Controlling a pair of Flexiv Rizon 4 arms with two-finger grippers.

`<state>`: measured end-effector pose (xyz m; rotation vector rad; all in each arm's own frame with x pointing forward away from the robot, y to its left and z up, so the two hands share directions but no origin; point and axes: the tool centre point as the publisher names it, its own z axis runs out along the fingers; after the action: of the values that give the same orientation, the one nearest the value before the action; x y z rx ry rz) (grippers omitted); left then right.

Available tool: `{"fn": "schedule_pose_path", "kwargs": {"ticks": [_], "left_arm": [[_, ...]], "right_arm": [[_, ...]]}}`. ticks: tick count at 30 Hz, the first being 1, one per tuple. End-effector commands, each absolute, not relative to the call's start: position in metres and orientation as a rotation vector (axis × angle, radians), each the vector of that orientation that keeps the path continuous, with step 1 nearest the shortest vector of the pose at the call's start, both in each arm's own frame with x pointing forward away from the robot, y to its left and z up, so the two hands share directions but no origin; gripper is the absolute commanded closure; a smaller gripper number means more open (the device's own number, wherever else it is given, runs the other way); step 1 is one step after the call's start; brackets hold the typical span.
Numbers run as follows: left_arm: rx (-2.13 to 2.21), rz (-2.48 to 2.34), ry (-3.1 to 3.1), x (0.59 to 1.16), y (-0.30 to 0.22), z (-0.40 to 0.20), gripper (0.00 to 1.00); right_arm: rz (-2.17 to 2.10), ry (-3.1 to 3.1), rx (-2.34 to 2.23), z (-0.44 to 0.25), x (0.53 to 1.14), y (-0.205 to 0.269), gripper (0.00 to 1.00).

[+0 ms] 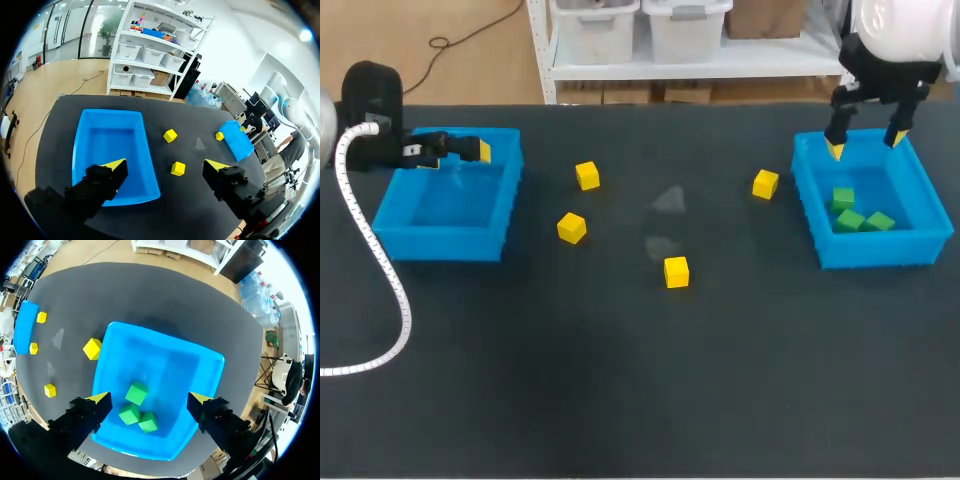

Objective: Put the green cubes in the right bin and the yellow cubes in the left bin.

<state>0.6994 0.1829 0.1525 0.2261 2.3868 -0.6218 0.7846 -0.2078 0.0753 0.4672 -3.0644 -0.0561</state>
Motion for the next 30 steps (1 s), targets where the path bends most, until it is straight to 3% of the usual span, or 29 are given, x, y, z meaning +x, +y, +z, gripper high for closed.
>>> {"fn": "schedule_pose_path", "kwargs": {"ticks": [1, 16, 30], "left_arm": [[0.231, -0.634, 2.377, 0.699, 0.185, 0.151, 0.00], [0.271, -0.570, 2.383, 0.698, 0.181, 0.154, 0.00], [0.699, -0.237, 2.512, 0.718, 0.111, 0.159, 0.00]], "right_arm": [[-0.144, -3.403, 0.503, 0.075, 0.778, -0.209, 0.00], [-0.144, -3.403, 0.503, 0.075, 0.778, -0.209, 0.00], [-0.144, -3.403, 0.503, 0.075, 0.778, -0.209, 0.00]]}}
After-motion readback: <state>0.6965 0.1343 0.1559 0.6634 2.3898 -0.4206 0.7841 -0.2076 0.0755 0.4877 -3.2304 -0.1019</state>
